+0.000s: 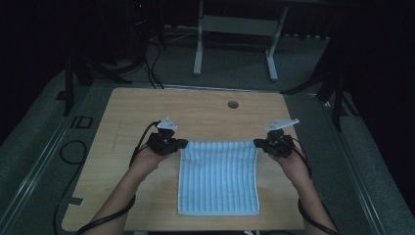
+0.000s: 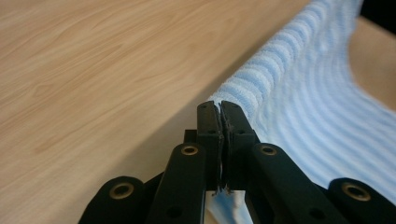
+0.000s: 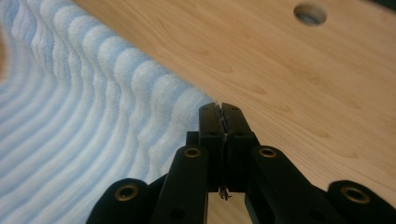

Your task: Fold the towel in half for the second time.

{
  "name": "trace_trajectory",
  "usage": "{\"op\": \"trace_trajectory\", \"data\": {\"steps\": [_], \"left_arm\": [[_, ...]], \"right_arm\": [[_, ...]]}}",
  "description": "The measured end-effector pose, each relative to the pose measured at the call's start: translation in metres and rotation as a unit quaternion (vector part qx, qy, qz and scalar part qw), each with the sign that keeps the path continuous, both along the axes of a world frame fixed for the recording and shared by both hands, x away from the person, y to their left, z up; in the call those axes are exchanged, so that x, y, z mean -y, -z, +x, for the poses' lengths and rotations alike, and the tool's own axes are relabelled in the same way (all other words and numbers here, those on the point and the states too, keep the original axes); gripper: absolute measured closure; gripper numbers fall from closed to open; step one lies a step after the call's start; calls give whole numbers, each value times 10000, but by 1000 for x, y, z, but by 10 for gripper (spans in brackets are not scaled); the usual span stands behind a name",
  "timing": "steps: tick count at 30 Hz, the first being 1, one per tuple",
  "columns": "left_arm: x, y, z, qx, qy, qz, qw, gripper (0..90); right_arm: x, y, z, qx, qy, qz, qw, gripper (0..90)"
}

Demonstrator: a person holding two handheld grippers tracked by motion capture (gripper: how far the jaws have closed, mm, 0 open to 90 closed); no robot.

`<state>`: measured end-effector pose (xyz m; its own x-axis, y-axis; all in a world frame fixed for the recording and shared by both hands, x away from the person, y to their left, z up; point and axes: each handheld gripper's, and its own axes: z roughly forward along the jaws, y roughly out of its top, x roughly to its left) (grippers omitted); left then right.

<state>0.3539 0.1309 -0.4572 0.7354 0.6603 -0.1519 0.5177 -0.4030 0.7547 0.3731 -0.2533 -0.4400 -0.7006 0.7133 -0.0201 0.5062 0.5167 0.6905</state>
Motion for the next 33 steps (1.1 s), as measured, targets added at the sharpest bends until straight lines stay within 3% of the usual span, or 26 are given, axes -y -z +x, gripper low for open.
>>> {"op": "trace_trajectory", "data": {"steps": [1, 3, 4, 5, 6, 8, 10, 14, 16, 19, 22, 24, 25, 26, 29, 31, 33], "left_arm": [[-5, -4, -16, -13, 115, -282, 9995, 871], [-8, -6, -34, 64, 202, -357, 9991, 870], [-8, -6, -34, 64, 202, -357, 9991, 870], [-7, -5, -52, 121, 361, -224, 9990, 869], [-7, -5, -52, 121, 361, -224, 9990, 869], [-4, -2, -75, 150, 542, -32, 9984, 869], [-3, 4, -92, 148, 680, -29, 9976, 868], [-6, 20, -115, 89, 717, -32, 9974, 867], [-7, 29, -122, -73, 772, -118, 9969, 867], [-6, 41, -131, -264, 898, -58, 9956, 864], [-6, 44, -135, -248, 937, -90, 9953, 852], [-6, 43, -135, -222, 940, -70, 9953, 719], [-9, 39, -131, -244, 926, -61, 9954, 719], [-9, 39, -131, -244, 926, -61, 9954, 596], [-6, 39, -123, -272, 792, -76, 9965, 545], [-2, 42, -122, -258, 807, 4, 9964, 520], [10, 56, -119, -394, 856, 173, 9954, 499]], "right_arm": [[6, -7, -16, 91, -90, 169, 9998, 885], [10, -11, -36, 198, -188, 227, 9994, 885], [12, -11, -46, 246, -230, 291, 9990, 885], [13, -11, -56, 292, -258, 323, 9987, 885], [13, -11, -56, 292, -258, 323, 9987, 885], [16, -5, -84, 334, -371, 379, 9980, 884], [18, 1, -99, 281, -441, 375, 9979, 884], [21, 19, -128, 88, -533, 413, 9977, 884], [19, 29, -137, -30, -589, 287, 9978, 884], [18, 40, -145, -167, -592, 208, 9979, 883], [19, 45, -147, -247, -580, 241, 9977, 870], [20, 44, -147, -309, -608, 284, 9973, 824], [20, 43, -146, -283, -583, 288, 9975, 760], [21, 37, -142, -185, -474, 328, 9982, 719], [17, 32, -136, -132, -460, 438, 9979, 696], [9, 38, -133, -168, -536, 342, 9978, 675], [0, 51, -129, -257, -658, 197, 9973, 647]]}}
